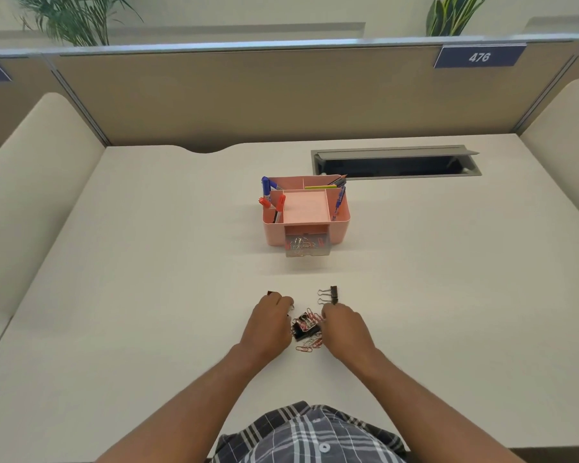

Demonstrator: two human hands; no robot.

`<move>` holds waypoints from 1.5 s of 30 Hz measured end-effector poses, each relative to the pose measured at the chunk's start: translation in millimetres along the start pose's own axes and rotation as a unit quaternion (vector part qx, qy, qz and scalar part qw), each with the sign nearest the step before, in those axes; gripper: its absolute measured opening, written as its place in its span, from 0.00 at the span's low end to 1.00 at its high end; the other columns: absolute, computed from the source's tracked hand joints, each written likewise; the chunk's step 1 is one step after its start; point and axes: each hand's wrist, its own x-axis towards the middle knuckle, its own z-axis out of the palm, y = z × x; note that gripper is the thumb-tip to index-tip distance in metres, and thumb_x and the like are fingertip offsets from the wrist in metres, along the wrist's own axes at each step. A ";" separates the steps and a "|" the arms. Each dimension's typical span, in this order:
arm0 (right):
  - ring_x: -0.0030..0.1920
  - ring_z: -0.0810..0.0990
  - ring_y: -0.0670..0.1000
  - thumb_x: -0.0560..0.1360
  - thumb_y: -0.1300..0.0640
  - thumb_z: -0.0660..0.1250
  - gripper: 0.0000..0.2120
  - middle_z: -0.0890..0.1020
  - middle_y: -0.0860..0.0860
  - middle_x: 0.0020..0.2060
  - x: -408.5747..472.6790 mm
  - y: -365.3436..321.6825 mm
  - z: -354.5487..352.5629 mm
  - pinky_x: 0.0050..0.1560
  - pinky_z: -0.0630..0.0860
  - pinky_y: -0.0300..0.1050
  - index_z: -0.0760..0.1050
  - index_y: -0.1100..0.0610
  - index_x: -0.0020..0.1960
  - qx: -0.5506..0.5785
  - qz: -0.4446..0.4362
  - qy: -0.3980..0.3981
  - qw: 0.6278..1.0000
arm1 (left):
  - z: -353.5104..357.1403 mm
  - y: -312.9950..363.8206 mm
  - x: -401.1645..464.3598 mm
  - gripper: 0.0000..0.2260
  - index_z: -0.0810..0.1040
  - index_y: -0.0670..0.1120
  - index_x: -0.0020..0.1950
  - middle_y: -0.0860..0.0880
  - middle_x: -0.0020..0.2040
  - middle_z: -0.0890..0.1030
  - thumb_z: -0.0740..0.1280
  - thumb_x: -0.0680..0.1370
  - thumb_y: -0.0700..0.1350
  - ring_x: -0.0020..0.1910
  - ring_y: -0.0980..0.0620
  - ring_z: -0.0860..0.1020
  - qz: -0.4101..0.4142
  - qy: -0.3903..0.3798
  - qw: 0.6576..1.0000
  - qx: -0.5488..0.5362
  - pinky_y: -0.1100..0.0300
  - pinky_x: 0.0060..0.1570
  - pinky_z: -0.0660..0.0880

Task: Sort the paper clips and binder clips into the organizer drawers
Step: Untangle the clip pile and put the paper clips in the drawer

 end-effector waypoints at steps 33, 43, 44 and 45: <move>0.46 0.76 0.56 0.77 0.62 0.59 0.07 0.76 0.54 0.48 11.2 2.2 5.0 0.44 0.72 0.49 0.75 0.59 0.48 0.061 -0.051 0.037 0.996 | -3.0 17.2 31.1 0.08 0.78 0.47 0.50 0.46 0.47 0.78 0.63 0.74 0.39 0.46 0.44 0.75 0.022 -0.094 0.988 0.124 0.51 0.44 0.72; 0.42 0.76 0.53 0.79 0.57 0.59 0.09 0.78 0.52 0.42 12.9 11.0 -2.0 0.41 0.71 0.46 0.74 0.56 0.43 0.104 -0.039 0.039 0.993 | -2.3 13.3 28.0 0.10 0.77 0.46 0.52 0.47 0.47 0.77 0.63 0.73 0.38 0.47 0.45 0.74 0.004 -0.074 0.994 0.078 0.51 0.45 0.73; 0.41 0.76 0.53 0.78 0.57 0.59 0.08 0.79 0.51 0.41 12.7 11.0 -3.3 0.41 0.71 0.46 0.74 0.56 0.43 0.114 -0.032 0.040 0.992 | -1.4 12.2 27.7 0.09 0.77 0.46 0.53 0.47 0.48 0.77 0.64 0.74 0.39 0.48 0.45 0.74 0.011 -0.072 0.995 0.073 0.52 0.47 0.73; 0.41 0.76 0.53 0.78 0.57 0.60 0.08 0.79 0.51 0.40 12.5 10.7 -4.6 0.41 0.71 0.47 0.74 0.56 0.42 0.122 -0.027 0.041 0.991 | -0.4 11.1 27.9 0.08 0.77 0.46 0.54 0.47 0.49 0.77 0.65 0.75 0.42 0.49 0.46 0.74 0.016 -0.071 0.995 0.069 0.52 0.48 0.72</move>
